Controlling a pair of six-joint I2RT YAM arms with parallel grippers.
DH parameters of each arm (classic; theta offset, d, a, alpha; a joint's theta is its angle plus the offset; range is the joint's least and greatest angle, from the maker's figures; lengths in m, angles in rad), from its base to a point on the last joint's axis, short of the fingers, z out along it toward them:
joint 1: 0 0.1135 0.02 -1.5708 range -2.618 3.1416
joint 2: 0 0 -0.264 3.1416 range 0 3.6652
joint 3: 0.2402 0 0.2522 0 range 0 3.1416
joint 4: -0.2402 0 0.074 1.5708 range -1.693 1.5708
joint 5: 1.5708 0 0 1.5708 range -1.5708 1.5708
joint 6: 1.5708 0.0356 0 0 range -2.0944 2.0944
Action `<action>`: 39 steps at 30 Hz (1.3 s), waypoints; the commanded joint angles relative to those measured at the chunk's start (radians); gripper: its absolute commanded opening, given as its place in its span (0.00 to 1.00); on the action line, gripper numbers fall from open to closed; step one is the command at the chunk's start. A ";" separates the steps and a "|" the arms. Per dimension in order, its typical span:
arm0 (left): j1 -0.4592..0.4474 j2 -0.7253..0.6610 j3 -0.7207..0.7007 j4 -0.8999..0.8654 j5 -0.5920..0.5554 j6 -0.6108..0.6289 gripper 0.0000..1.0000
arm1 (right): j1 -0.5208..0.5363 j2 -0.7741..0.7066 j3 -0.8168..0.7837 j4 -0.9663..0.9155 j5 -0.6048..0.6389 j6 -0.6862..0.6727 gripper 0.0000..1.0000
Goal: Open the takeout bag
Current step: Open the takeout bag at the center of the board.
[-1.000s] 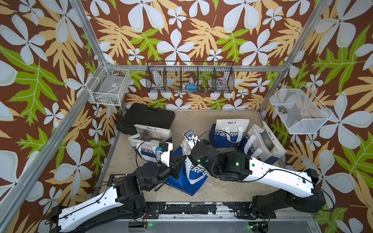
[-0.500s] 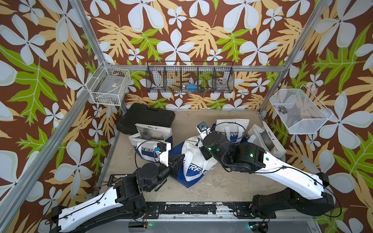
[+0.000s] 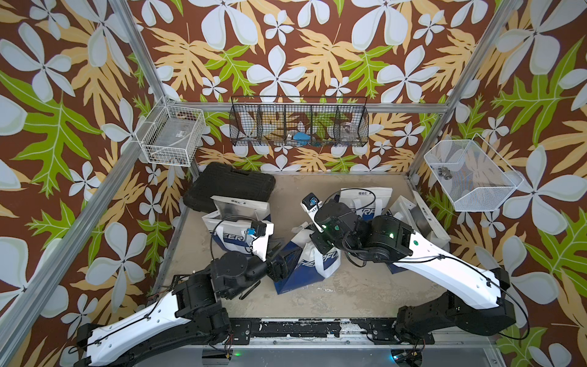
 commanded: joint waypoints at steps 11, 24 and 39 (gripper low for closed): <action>-0.043 -0.021 -0.169 0.175 0.186 -0.436 1.00 | 0.001 -0.090 -0.136 0.150 0.038 0.317 0.00; -0.073 0.262 -0.135 0.325 -0.048 -0.496 0.93 | -0.003 -0.192 -0.216 0.193 -0.038 0.444 0.00; -0.069 0.350 -0.100 0.260 -0.235 -0.633 0.97 | 0.004 -0.325 -0.401 0.345 -0.148 0.544 0.00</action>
